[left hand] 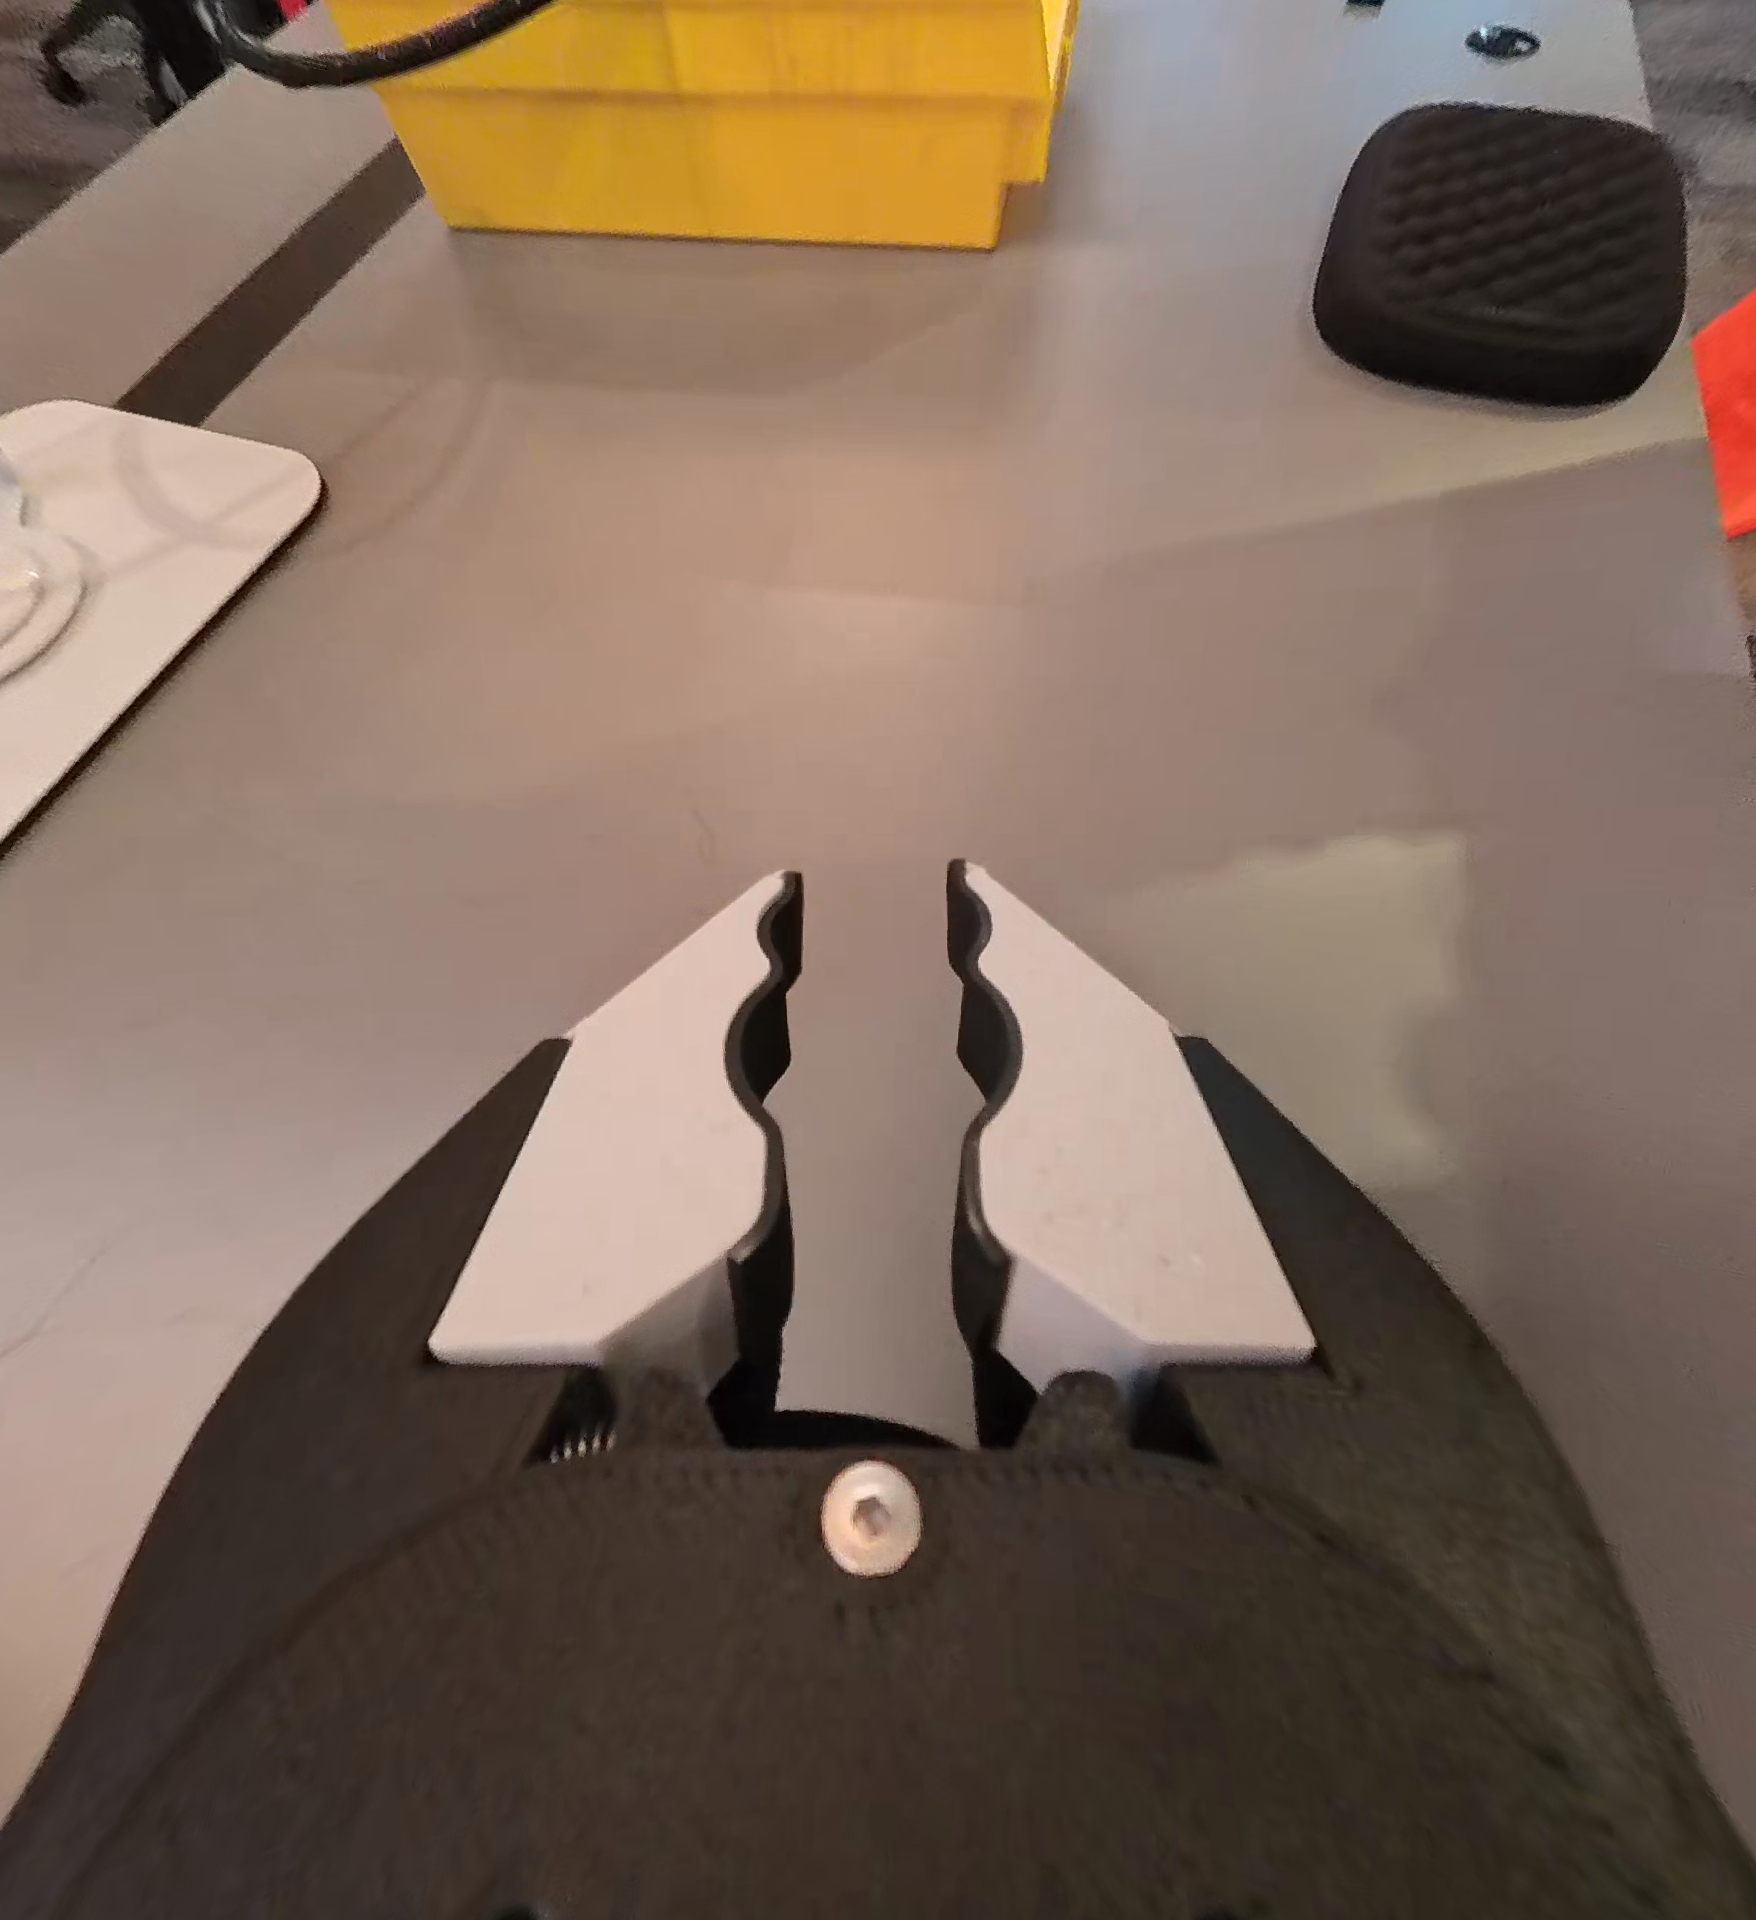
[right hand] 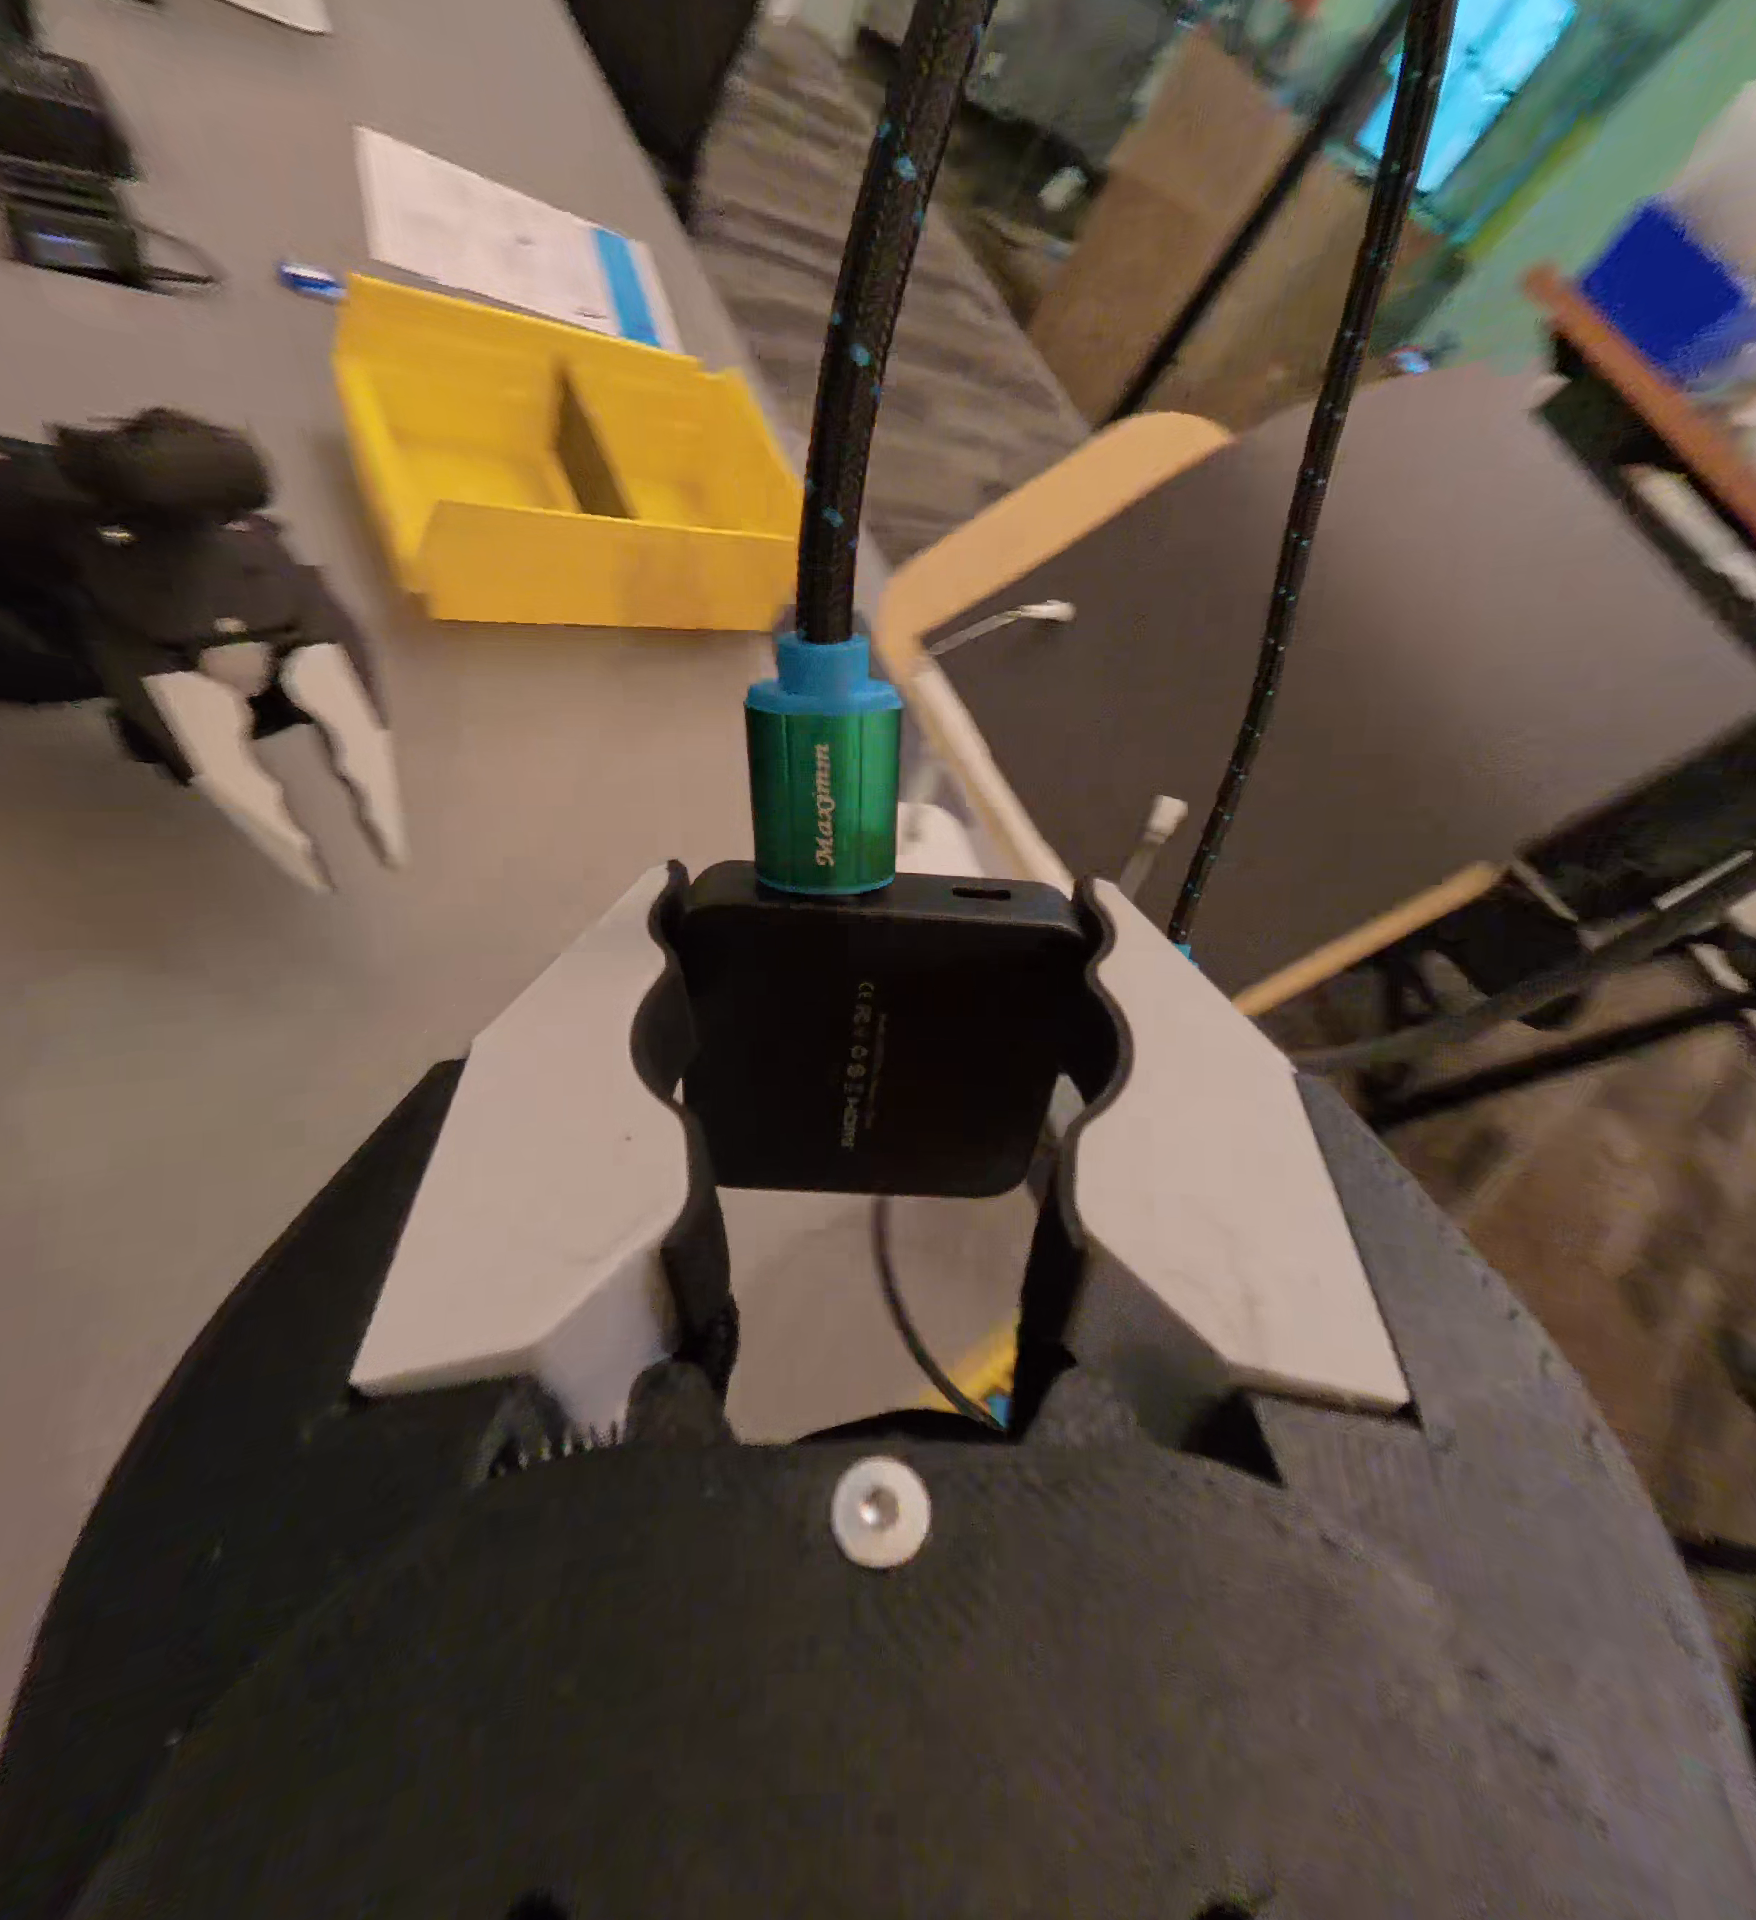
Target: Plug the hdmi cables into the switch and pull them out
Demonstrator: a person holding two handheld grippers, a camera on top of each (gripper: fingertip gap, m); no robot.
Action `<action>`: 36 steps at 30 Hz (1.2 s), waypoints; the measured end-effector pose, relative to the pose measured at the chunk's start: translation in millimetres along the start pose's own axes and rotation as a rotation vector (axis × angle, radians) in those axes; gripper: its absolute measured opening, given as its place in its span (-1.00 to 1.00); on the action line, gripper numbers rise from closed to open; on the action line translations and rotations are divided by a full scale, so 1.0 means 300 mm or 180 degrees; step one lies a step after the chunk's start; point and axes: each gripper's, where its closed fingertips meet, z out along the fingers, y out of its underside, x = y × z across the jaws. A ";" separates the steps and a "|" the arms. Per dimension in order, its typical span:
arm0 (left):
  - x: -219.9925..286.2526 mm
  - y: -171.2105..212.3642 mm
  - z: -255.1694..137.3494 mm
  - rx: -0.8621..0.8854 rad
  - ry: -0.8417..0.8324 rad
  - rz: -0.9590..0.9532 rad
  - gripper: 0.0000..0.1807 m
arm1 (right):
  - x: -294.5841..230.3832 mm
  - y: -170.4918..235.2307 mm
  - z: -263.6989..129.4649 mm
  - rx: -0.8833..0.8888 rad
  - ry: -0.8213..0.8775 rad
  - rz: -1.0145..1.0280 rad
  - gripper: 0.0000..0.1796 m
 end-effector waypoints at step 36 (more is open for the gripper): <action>0.016 0.066 0.073 -0.0250 0.0098 0.0057 -0.73 | 0.467 1.037 0.137 -0.1258 0.0618 0.2599 0.14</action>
